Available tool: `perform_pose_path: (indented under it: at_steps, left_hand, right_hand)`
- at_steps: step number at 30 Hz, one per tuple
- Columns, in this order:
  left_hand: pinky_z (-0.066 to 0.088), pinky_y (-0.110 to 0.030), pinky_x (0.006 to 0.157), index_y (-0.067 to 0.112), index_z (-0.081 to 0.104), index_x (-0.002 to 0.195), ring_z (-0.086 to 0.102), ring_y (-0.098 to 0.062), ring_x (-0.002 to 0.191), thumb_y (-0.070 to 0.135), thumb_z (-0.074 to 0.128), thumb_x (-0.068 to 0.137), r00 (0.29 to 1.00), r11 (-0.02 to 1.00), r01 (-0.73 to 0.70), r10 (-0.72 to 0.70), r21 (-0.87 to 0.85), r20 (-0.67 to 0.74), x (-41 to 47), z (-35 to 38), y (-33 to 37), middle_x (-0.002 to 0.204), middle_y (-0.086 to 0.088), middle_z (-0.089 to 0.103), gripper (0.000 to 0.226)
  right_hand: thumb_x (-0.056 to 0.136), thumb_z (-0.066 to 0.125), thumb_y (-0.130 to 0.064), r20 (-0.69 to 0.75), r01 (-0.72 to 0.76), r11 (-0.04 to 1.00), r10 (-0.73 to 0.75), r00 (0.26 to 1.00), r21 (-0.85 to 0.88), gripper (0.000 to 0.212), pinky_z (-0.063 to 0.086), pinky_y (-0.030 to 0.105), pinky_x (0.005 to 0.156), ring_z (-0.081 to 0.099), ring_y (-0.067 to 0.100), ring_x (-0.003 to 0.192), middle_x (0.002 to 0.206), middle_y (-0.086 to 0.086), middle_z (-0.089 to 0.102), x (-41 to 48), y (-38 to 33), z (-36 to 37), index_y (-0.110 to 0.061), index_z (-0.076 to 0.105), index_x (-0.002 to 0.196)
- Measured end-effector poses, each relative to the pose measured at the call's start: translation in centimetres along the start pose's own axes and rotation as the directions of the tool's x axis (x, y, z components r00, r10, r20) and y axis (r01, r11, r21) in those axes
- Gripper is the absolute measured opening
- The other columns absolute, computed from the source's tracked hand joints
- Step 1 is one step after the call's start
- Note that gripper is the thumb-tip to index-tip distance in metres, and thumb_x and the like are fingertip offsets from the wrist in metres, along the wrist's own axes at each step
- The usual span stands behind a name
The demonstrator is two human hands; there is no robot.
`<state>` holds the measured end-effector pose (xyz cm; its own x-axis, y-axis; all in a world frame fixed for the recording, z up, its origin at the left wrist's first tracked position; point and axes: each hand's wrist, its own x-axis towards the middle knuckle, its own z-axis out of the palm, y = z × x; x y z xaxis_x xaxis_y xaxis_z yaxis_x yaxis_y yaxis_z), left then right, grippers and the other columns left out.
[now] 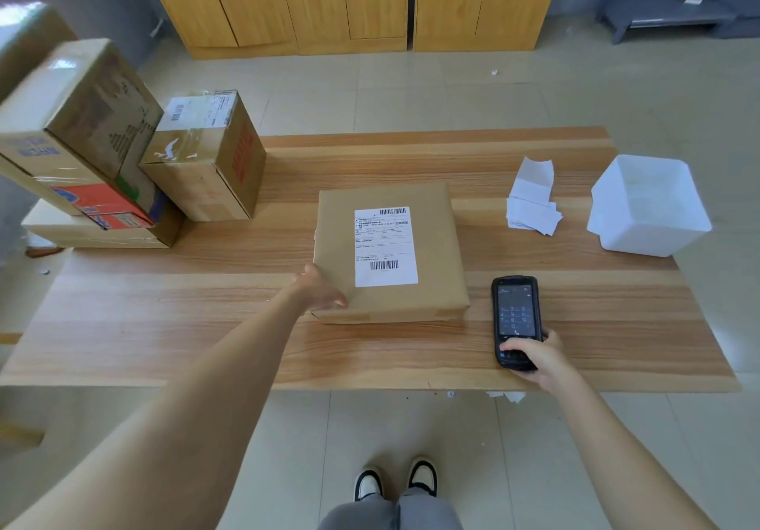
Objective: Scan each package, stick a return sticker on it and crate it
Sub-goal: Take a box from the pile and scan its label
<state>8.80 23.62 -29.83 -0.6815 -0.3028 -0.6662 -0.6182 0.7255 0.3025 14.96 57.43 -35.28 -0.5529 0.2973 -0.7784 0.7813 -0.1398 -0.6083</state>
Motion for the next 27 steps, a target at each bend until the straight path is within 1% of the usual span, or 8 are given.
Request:
perform_pose_path:
  at_steps: [4, 7, 10, 15, 18, 21, 24, 27]
  left_hand:
    - [0.04, -0.047, 0.103, 0.007, 0.021, 0.141, 0.043, -0.038, 0.127, 0.028, 0.078, 0.071, 1.0, 1.0, -0.004, 0.004, 0.011, 0.008, -0.2, 0.0, 0.1, 0.139, -0.019, 0.036, 0.093]
    - [0.04, -0.048, 0.105, 0.006, 0.018, 0.143, 0.041, -0.038, 0.129, 0.029, 0.077, 0.073, 1.0, 1.0, -0.008, 0.008, 0.02, 0.01, -0.3, 0.0, 0.1, 0.142, -0.018, 0.031, 0.094]
    - [0.041, -0.045, 0.103, 0.006, 0.016, 0.144, 0.041, -0.036, 0.128, 0.029, 0.075, 0.076, 1.0, 1.0, -0.016, 0.016, 0.026, 0.002, -0.5, 0.0, 0.0, 0.144, -0.017, 0.029, 0.093]
    - [0.039, -0.04, 0.104, 0.004, 0.013, 0.147, 0.038, -0.034, 0.13, 0.027, 0.074, 0.079, 0.999, 0.999, -0.042, 0.043, 0.031, -0.019, -0.9, 0.1, 0.1, 0.144, -0.018, 0.03, 0.094]
    - [0.038, -0.041, 0.105, 0.006, 0.012, 0.147, 0.035, -0.035, 0.131, 0.03, 0.075, 0.078, 0.998, 0.996, -0.06, 0.062, 0.066, -0.034, -1.5, -0.2, 0.3, 0.142, -0.019, 0.03, 0.096]
    - [0.032, -0.043, 0.108, 0.009, 0.011, 0.148, 0.028, -0.037, 0.134, 0.036, 0.071, 0.081, 0.991, 0.985, -0.104, 0.114, 0.135, -0.064, -2.2, -0.8, 1.1, 0.144, -0.021, 0.025, 0.094]
    - [0.029, -0.044, 0.108, 0.012, 0.016, 0.148, 0.026, -0.037, 0.135, 0.038, 0.068, 0.083, 0.976, 0.968, -0.185, 0.201, 0.171, -0.081, -3.0, -1.9, 2.1, 0.145, -0.019, 0.026, 0.087]
    - [0.032, -0.044, 0.107, 0.01, 0.03, 0.142, 0.03, -0.037, 0.132, 0.037, 0.065, 0.085, 0.951, 0.934, -0.272, 0.297, 0.229, -0.081, -3.7, -3.1, 2.8, 0.144, -0.019, 0.03, 0.073]
  right_hand:
    - [0.071, 0.072, 0.009, -0.035, -0.002, 0.999, 0.001, 0.999, -0.033, 0.077, 0.049, 0.044, 0.087, 0.051, 0.029, 0.107, 0.126, 0.015, 0.05, 0.3, 0.1, -0.3, -0.008, 0.035, 0.137]
    - [0.073, 0.072, 0.007, -0.036, -0.01, 0.999, 0.009, 0.999, -0.04, 0.062, 0.048, 0.045, 0.088, 0.053, 0.03, 0.103, 0.124, 0.016, 0.053, 0.2, 0.2, -0.3, -0.006, 0.043, 0.126]
    - [0.076, 0.073, -0.003, -0.06, 0.007, 0.992, -0.015, 0.998, -0.128, 0.061, 0.042, 0.043, 0.093, 0.05, 0.029, 0.105, 0.121, 0.014, 0.052, -0.4, -0.3, 0.1, -0.006, 0.041, 0.127]
    - [0.076, 0.072, -0.002, -0.094, 0.093, 0.966, -0.119, 0.988, -0.241, 0.056, 0.041, 0.036, 0.082, 0.051, 0.027, 0.096, 0.114, 0.014, 0.055, -1.2, -1.5, 0.3, -0.005, 0.042, 0.124]
    - [0.076, 0.071, -0.004, -0.092, 0.139, 0.949, -0.171, 0.981, -0.284, 0.062, 0.043, 0.039, 0.089, 0.053, 0.031, 0.108, 0.129, 0.016, 0.053, -2.3, -2.7, 0.9, -0.007, 0.042, 0.13]
    - [0.083, 0.068, -0.008, -0.069, 0.183, 0.93, -0.216, 0.974, -0.32, 0.077, 0.038, 0.039, 0.095, 0.041, 0.033, 0.127, 0.146, 0.013, 0.036, -3.9, -4.1, 2.1, -0.01, 0.025, 0.147]
    - [0.085, 0.066, -0.011, -0.03, 0.253, 0.889, -0.286, 0.958, -0.382, 0.073, 0.035, 0.033, 0.085, 0.04, 0.031, 0.126, 0.145, 0.012, 0.034, -5.7, -5.7, 3.6, -0.013, 0.026, 0.146]
    - [0.08, 0.067, -0.017, -0.019, 0.33, 0.774, -0.403, 0.915, -0.541, 0.072, 0.037, 0.032, 0.093, 0.038, 0.029, 0.128, 0.143, 0.011, 0.035, -7.6, -7.1, 5.1, -0.017, 0.032, 0.143]
